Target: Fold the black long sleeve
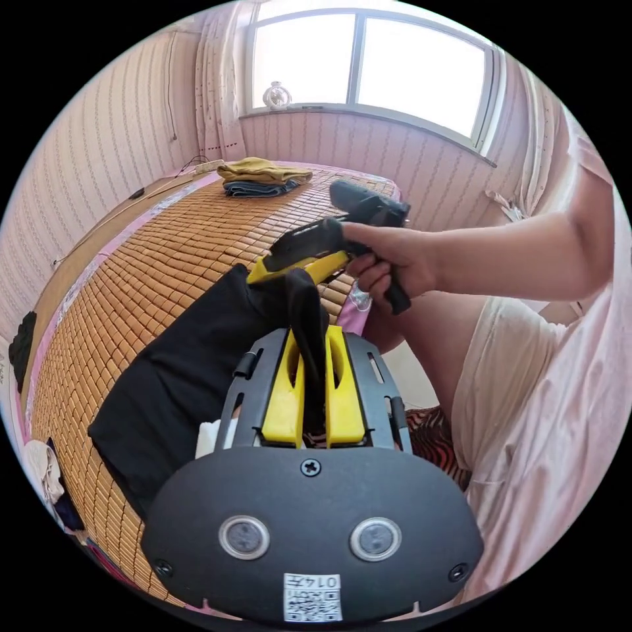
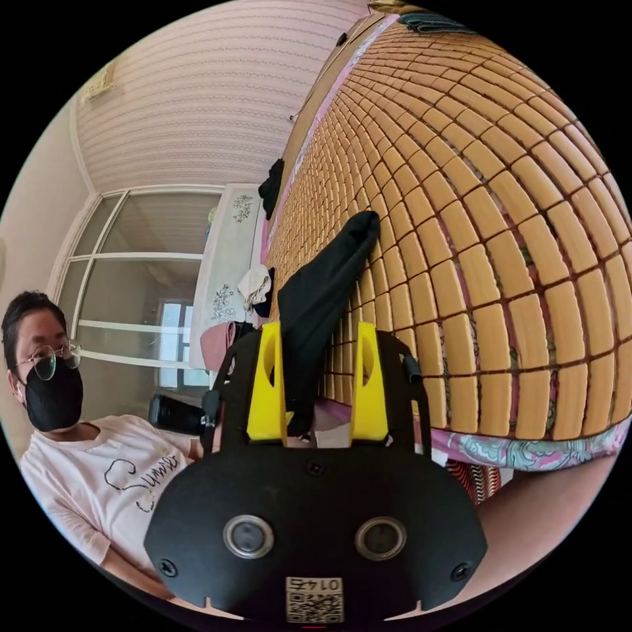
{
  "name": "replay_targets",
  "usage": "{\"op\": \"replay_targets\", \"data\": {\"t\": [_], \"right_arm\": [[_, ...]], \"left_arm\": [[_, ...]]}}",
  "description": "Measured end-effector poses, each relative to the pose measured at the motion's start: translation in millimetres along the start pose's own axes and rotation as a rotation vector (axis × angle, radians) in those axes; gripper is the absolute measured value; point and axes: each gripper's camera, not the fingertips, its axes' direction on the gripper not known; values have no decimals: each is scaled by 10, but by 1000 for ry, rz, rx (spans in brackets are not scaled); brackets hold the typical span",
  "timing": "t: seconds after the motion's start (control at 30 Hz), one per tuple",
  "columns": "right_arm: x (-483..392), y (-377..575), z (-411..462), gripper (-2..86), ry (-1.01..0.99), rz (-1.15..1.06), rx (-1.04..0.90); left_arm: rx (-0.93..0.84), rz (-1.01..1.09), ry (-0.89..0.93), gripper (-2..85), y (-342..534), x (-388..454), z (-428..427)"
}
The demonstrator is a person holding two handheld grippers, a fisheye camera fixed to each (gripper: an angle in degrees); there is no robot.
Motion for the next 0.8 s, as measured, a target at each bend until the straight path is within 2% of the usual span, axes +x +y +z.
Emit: {"op": "replay_targets", "data": {"t": [0.1, 0.17, 0.27, 0.47, 0.57, 0.6, 0.67, 0.8], "right_arm": [[83, -165, -36, 129, 1, 72, 106], [110, -179, -175, 48, 37, 121, 184], [52, -115, -426, 32, 13, 89, 254], [-447, -8, -1285, 24, 26, -44, 440], [-947, -120, -1275, 29, 182, -151, 399], [-1138, -213, -1103, 33, 218, -200, 333], [-1375, -369, -675, 43, 253, -255, 203], [-1670, -499, 690, 80, 364, -343, 23]], "left_arm": [[6, 24, 45, 48, 73, 54, -126], [0, 32, 63, 48, 76, 65, -155], [46, 52, 98, 47, -3, 46, -175], [303, -57, 172, 46, -343, -116, -348], [352, -201, 227, 45, -314, -353, -395], [347, -236, 241, 46, -230, -459, -394], [305, -279, 241, 49, -47, -618, -360], [115, -513, 76, 68, 509, -1063, -338]]}}
